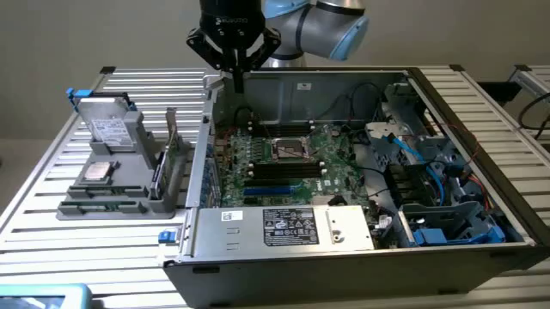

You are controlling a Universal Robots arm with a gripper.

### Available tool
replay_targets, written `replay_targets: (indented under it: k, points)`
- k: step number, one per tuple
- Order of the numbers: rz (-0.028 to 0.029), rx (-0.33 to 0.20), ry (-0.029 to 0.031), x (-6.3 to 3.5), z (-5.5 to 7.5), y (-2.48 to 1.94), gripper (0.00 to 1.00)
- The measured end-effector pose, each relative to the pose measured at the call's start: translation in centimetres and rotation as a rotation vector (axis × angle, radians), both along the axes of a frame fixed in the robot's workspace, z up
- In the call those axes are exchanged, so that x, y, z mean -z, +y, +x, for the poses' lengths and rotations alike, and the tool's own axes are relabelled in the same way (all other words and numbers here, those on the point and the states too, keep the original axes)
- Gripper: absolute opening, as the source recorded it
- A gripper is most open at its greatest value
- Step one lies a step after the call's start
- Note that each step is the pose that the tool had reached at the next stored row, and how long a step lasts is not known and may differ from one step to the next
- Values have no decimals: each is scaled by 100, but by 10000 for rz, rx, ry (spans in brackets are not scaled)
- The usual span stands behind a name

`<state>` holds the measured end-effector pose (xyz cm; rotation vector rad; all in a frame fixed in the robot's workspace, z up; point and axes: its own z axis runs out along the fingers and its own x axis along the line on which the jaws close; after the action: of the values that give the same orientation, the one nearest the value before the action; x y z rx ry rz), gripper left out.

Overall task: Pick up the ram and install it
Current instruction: 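Reach for the ram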

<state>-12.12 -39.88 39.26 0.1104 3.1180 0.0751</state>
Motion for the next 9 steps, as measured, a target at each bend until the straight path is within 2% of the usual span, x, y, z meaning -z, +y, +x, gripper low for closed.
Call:
replay_targets:
  k: [9]
  points:
    - [-1,0,0,0,0,0,11]
